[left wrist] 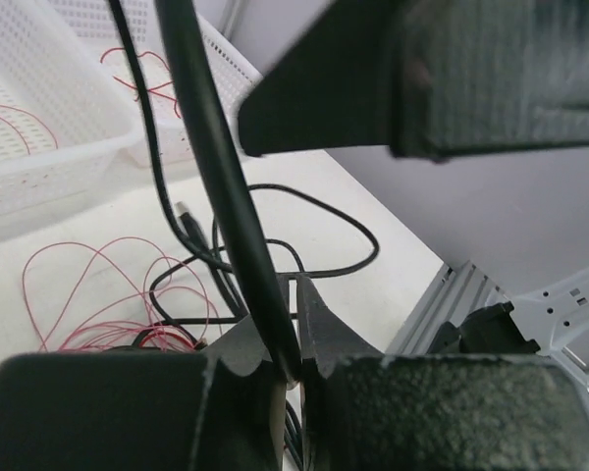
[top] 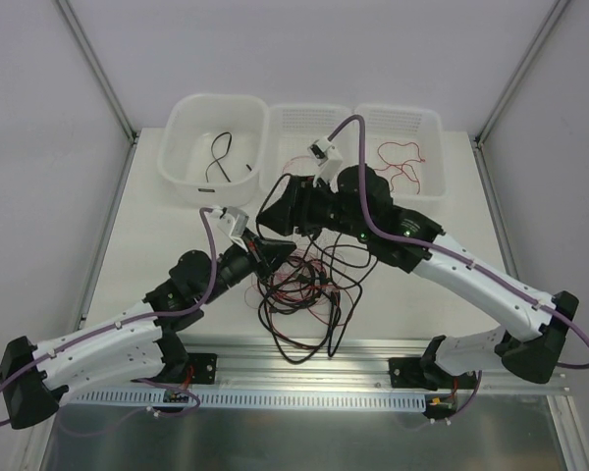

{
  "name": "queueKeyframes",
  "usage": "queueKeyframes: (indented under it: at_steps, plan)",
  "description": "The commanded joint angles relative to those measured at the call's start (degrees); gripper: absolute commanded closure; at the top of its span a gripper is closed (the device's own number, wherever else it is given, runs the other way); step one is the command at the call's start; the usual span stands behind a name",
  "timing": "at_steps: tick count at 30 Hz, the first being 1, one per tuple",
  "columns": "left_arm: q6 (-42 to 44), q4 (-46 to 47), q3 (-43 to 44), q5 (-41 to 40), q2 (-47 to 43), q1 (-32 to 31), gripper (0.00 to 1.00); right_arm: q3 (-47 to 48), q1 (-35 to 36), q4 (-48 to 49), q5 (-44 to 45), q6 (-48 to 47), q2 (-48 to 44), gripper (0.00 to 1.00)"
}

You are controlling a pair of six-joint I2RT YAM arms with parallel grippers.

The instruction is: Untangle the cables

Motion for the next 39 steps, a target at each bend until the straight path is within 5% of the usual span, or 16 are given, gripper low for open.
queueKeyframes:
  at_steps: [1, 4, 7, 13, 20, 28, 39]
  plan:
    - [1.5, -0.3, 0.4, -4.7, -4.3, -0.2, 1.0, -0.8, 0.2, -3.4, 3.5, -2.8, -6.2, 0.36]
    - [5.1, -8.6, 4.2, -8.1, -7.5, -0.2, 1.0, -1.7, 0.2, -8.3, 5.3, -6.3, -10.8, 0.16]
    - [9.0, -13.3, 8.9, -10.3, -8.4, -0.2, 1.0, -3.4, 0.3, -11.1, 5.0, -11.8, -17.6, 0.08]
    - [12.8, -20.8, 18.4, -10.5, -7.9, -0.2, 1.0, -8.9, 0.1, -23.4, 21.6, -15.3, -28.4, 0.03]
    - [12.6, -25.1, 23.3, -9.7, -7.3, -0.2, 1.0, -23.9, -1.3, -30.4, 31.9, -6.5, -35.0, 0.05]
    - [11.0, -26.6, 23.2, -9.4, -8.1, -0.2, 1.0, -43.0, -9.5, -19.0, 29.8, 3.3, -40.7, 0.11]
    - [9.0, -27.0, 21.2, -9.2, -9.6, -0.2, 1.0, -47.2, -20.3, 1.1, 14.1, 5.0, -28.0, 0.2]
